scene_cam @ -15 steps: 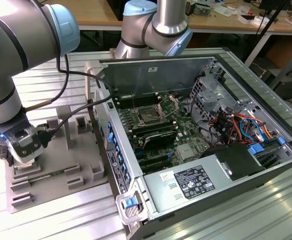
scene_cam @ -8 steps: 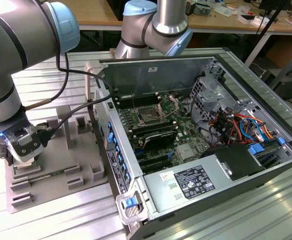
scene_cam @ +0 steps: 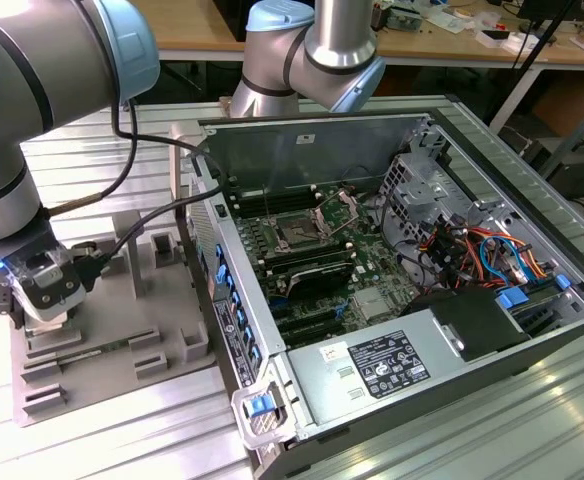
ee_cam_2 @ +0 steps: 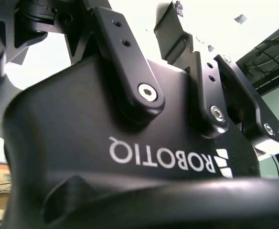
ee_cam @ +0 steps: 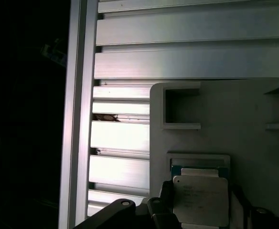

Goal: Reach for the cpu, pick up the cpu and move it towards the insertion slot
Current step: 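Pick up the cpu and move it towards the insertion slot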

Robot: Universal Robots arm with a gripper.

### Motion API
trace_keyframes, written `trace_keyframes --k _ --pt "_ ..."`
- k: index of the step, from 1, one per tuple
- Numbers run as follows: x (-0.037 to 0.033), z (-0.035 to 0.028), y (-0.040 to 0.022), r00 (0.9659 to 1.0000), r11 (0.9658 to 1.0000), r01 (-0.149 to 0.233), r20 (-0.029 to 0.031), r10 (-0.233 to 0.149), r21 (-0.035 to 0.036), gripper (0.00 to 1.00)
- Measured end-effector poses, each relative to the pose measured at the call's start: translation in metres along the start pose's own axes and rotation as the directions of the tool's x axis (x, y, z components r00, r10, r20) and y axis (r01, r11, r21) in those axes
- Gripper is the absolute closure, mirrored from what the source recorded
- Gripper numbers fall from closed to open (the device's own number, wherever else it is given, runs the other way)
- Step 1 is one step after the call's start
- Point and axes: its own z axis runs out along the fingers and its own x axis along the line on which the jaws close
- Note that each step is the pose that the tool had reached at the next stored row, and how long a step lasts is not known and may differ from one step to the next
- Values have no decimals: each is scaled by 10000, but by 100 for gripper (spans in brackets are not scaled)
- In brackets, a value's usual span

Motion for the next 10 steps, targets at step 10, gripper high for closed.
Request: trace_keyframes --k 10 --pt "0 -66 2 10000 10000 -1 -1 1 1 45"
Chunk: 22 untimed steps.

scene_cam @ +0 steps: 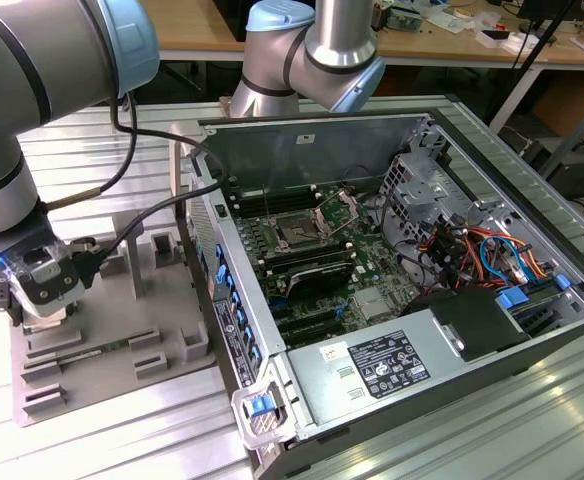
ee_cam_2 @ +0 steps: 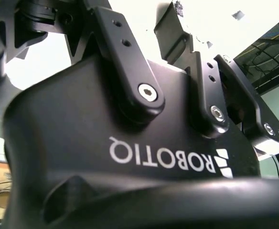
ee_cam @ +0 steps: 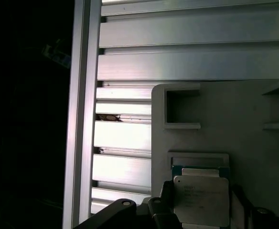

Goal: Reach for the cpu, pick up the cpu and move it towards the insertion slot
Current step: 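Pick up the cpu and move it towards the insertion slot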

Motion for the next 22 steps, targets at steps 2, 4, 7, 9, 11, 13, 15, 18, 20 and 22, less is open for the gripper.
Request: trace_keyframes --k 2,4,7,9,11,13,15,18,20,22 --pt "0 -9 0 10000 10000 0 1 0 0 45" --pt "0 -20 1 10000 10000 0 1 0 -1 45" --pt "0 -38 1 10000 10000 0 2 0 -1 45" --pt "0 -47 2 10000 10000 1 1 -1 -1 45" --pt "0 -58 2 10000 10000 1 0 -1 -1 45" --pt "0 -67 2 10000 10000 1 1 -1 -2 45" --pt "0 -77 2 10000 10000 1 1 -1 -2 45" --pt "0 -91 3 10000 10000 1 1 -1 -1 45" --pt "0 -100 3 10000 10000 0 1 0 -2 45" --pt "0 -110 4 10000 10000 1 1 -1 -2 45"
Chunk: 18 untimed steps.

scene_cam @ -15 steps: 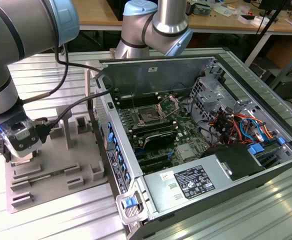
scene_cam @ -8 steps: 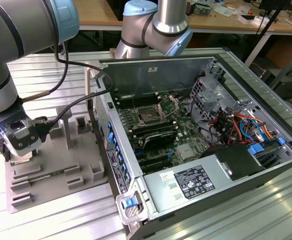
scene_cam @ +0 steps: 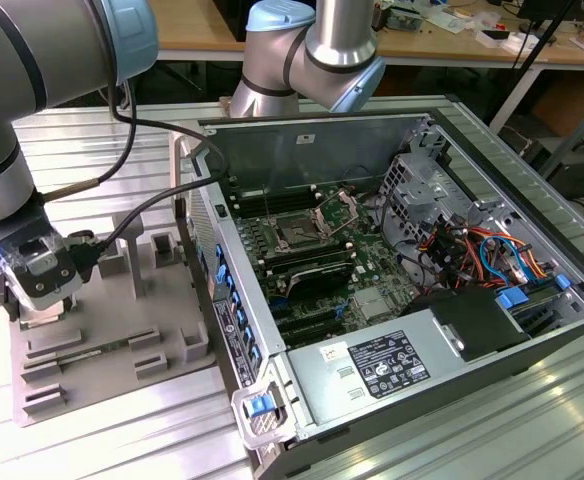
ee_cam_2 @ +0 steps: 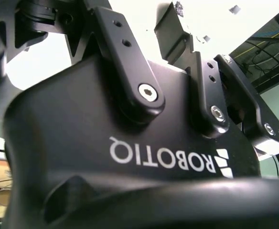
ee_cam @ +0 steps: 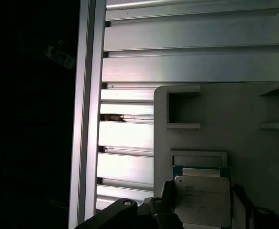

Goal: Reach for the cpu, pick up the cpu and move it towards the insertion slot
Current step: 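Pick up the cpu and move it towards the insertion slot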

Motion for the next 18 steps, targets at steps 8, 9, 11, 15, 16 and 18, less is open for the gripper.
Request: trace_keyframes --k 8,9,11,15,16,18 --pt "0 -52 2 10000 10000 0 0 0 -1 45" --pt "0 -59 2 10000 10000 -1 0 1 -2 45" --pt "0 -67 2 10000 10000 0 0 0 -2 45" --pt "0 -82 3 10000 10000 0 0 0 -2 45" --pt "0 -86 3 10000 10000 0 1 0 -2 45" --pt "0 -96 3 10000 10000 0 0 0 -2 45"
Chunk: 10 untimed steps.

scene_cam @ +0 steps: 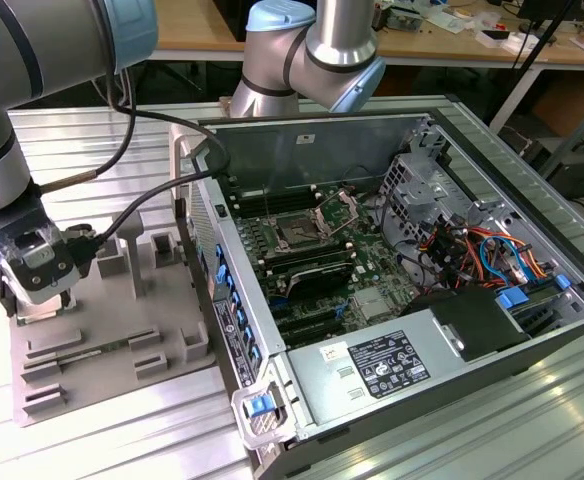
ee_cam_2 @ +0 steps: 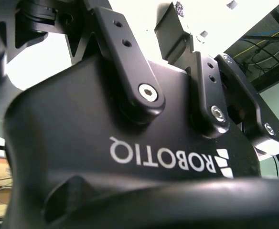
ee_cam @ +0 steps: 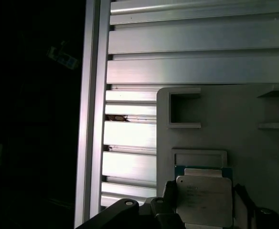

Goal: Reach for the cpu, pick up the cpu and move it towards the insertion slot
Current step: 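Pick up the cpu and move it towards the insertion slot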

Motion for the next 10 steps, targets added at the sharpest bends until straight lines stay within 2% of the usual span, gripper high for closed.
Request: trace_keyframes --k 10 --pt "0 -42 1 10000 10000 0 0 0 0 45"
